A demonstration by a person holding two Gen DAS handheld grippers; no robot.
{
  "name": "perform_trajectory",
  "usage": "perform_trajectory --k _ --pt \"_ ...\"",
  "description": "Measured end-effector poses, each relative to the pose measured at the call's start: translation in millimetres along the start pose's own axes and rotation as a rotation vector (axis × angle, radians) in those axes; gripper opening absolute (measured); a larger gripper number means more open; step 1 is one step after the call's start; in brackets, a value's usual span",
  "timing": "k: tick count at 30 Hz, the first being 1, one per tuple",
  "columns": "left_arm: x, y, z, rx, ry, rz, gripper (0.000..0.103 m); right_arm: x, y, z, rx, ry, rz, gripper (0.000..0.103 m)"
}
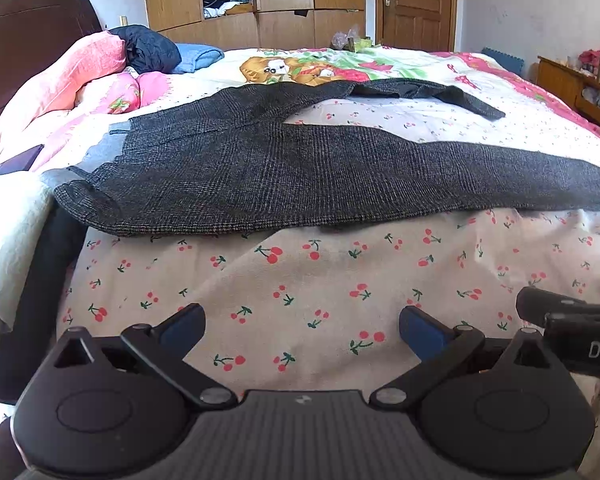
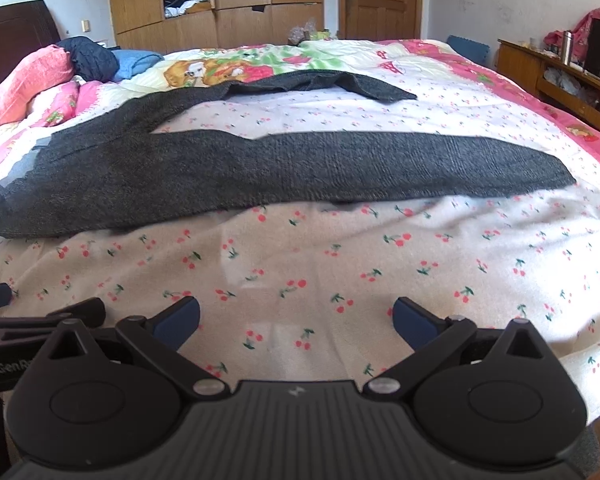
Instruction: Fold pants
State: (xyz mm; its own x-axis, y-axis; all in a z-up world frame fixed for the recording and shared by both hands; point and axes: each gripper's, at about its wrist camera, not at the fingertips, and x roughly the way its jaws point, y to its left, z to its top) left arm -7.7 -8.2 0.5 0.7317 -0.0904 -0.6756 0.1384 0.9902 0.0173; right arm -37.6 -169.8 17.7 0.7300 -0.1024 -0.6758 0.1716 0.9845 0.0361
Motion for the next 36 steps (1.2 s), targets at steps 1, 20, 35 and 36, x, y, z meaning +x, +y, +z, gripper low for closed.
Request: perform_trajectory --k 1,20,35,36 --pt "-0.4 1.7 1.1 -0.005 -0.002 -0.005 0.103 -2.2 1.5 3.4 -0.004 -0.013 0.011 0.102" --pt "81.4 123.2 80.1 0.044 -0.057 0.171 0.103 98.3 106.0 89.0 -0.222 -0.017 0.305 0.101" --pt "83.7 75.9 68.3 0.152 -0.070 -0.021 0.103 82.4 -25.1 97.8 0.035 0.029 -0.037 0.101" --pt "86.1 65.7 68.3 0.170 -0.063 -0.036 0.103 81.2 -43.6 97.4 0.061 0.028 -0.079 0.101"
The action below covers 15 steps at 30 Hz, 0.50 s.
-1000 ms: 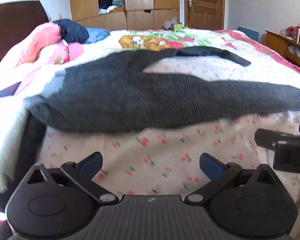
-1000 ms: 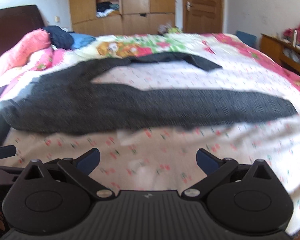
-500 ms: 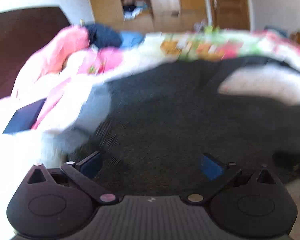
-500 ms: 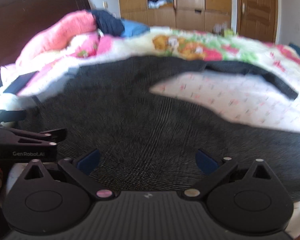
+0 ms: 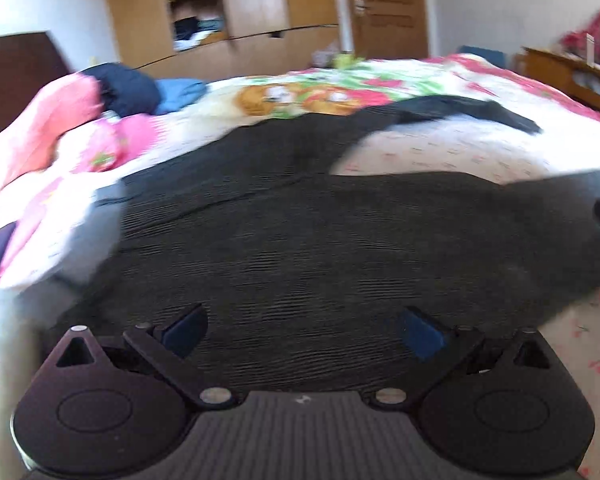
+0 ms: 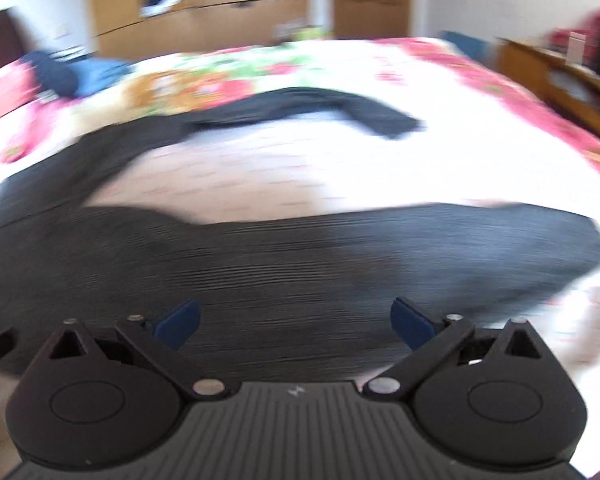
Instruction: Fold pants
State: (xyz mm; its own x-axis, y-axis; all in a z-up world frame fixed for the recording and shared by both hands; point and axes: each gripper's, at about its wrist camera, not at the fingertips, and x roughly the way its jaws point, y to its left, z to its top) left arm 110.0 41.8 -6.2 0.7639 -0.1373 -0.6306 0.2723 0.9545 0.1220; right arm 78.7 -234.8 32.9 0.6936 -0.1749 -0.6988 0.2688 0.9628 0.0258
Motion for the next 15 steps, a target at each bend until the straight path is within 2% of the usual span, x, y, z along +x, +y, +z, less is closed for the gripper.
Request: perform_trajectory --k 3,6,8,10,12,15 --pt "6.1 -26.3 -0.4 0.032 0.032 -0.060 0.103 4.7 -54.3 -0.3 0.077 0.000 -0.099 0.101" --pt "9.3 -37.4 6.7 0.038 0.077 -0.045 0.103 26.8 -97.4 3.4 0.142 0.074 -0.177 0.100" --pt "0.3 -40.5 15.2 0.036 0.095 -0.010 0.103 31.3 -117.4 1.6 0.215 0.102 -0.122 0.099" --pt "-14.0 -40.9 25.5 0.015 0.092 0.023 0.103 24.0 -125.6 0.1 0.243 0.085 -0.048 0.097" --pt "-33.8 -41.0 37.8 -0.003 0.079 0.059 0.103 12.2 -118.9 3.3 0.209 0.030 0.030 0.097" --pt "-55.9 -35.9 58.5 -0.026 0.038 0.057 0.103 -11.1 -102.6 10.1 0.124 -0.038 0.088 0.097"
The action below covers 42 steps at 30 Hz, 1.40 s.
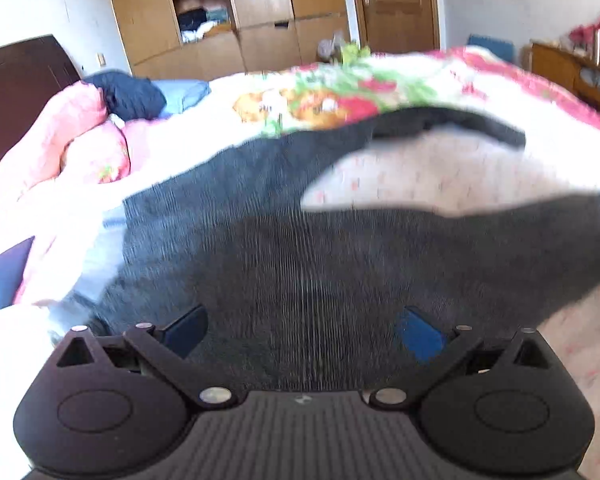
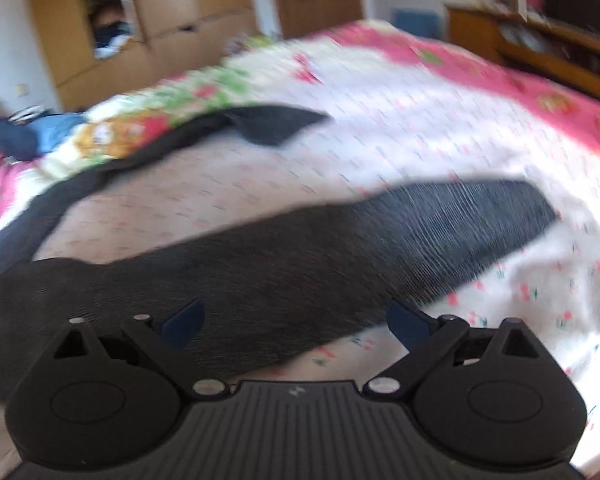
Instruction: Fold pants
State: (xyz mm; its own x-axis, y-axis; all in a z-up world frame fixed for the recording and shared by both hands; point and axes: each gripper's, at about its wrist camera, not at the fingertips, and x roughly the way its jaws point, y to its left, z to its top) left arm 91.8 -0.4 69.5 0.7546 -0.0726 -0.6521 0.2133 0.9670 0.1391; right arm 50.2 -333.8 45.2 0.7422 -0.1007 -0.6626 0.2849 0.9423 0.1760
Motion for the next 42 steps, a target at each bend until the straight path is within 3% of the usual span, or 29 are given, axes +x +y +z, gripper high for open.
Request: perform_trajectory --k 6,11,14,18,20,21,24,27,30,34,37,40,42 --pt "-15.2 33.5 27.0 0.070 -0.096 0.011 0.103 -24.3 47.8 28.8 -0.179 -0.066 0.096 0.097" --pt "21.8 82.7 42.7 0.158 -0.084 0.036 0.103 -1.6 105.4 58.6 -0.405 -0.073 0.192 0.097" --pt "67.9 117.7 59.5 0.193 -0.038 0.054 0.103 42.1 151.0 84.2 -0.551 -0.048 0.275 0.097" --pt "133.6 170.1 85.9 0.240 -0.013 0.063 0.092 113.7 218.0 110.5 -0.698 -0.002 0.408 0.088" --pt "166.3 198.8 94.4 0.223 0.009 0.063 0.087 151.0 255.6 120.0 -0.762 0.024 0.464 0.088" --pt "183.5 214.7 98.0 0.200 0.034 0.040 0.079 167.4 273.5 122.0 -0.794 0.042 0.483 0.086" --pt "229.5 252.9 103.6 0.163 0.120 -0.002 0.065 211.8 328.2 130.1 -0.897 0.114 0.517 0.084" --pt "261.6 275.9 108.5 0.167 0.182 -0.035 0.063 245.5 372.8 140.0 -1.016 0.161 0.540 0.081" --pt "273.3 292.6 116.9 0.154 0.188 -0.096 0.063 280.5 402.5 150.9 -1.123 0.212 0.521 0.081" --pt "283.6 306.2 123.0 0.128 0.190 -0.164 0.063 323.3 425.4 163.0 -1.178 0.273 0.491 0.081" --pt "294.9 306.6 120.8 0.163 0.240 -0.224 0.065 346.2 433.7 168.0 -1.207 0.357 0.516 0.082" --pt "306.8 308.3 114.9 0.132 0.282 -0.264 0.067 362.3 436.2 173.8 -1.178 0.445 0.532 0.082" --pt "309.2 308.0 114.0 0.112 0.294 -0.258 0.066 369.6 433.2 176.6 -1.110 0.508 0.537 0.071"
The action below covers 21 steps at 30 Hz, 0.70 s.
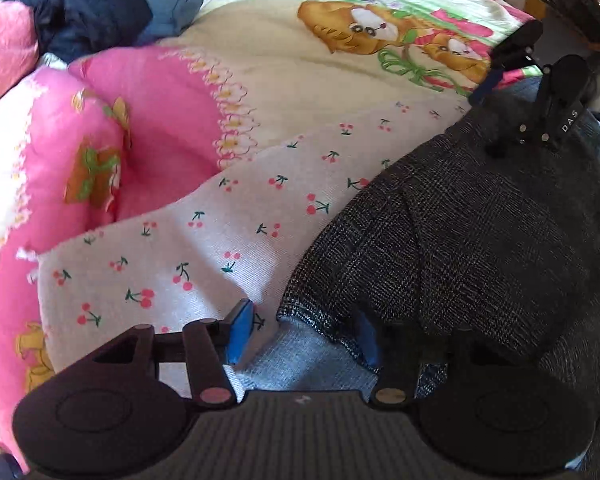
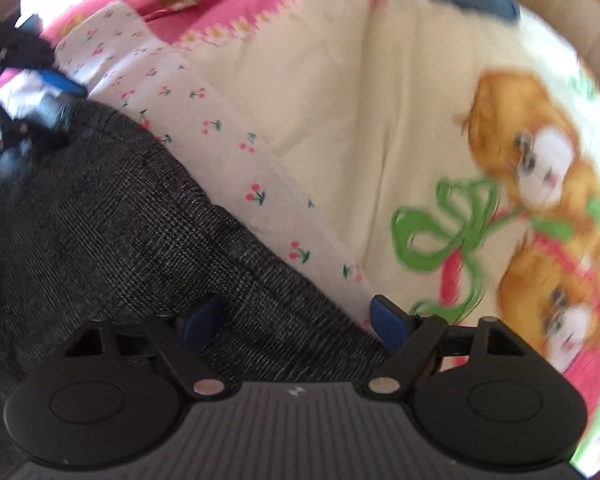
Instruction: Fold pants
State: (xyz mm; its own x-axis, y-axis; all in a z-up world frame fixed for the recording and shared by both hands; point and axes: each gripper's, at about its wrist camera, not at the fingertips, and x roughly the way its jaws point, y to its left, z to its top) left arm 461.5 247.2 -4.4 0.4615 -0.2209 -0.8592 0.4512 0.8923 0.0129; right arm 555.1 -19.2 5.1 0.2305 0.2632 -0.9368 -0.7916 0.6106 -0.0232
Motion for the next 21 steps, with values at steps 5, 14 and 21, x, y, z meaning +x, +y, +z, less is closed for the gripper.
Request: perform_trajectory --k 5,14,21 --pt "-3.4 -5.9 3.6 0.023 0.012 0.015 0.033 -16.6 1.9 -9.9 0.042 0.000 -0.015 0.032" --pt "-60.9 -38.8 -7.9 0.057 -0.114 0.149 0.025 -109.2 49.8 -55.6 0.073 -0.168 -0.105 0.006" --pt "-148.0 -105.8 -69.0 0.148 -0.179 0.223 0.025 -201.0 139.1 -153.0 0.130 -0.281 -0.023 0.000"
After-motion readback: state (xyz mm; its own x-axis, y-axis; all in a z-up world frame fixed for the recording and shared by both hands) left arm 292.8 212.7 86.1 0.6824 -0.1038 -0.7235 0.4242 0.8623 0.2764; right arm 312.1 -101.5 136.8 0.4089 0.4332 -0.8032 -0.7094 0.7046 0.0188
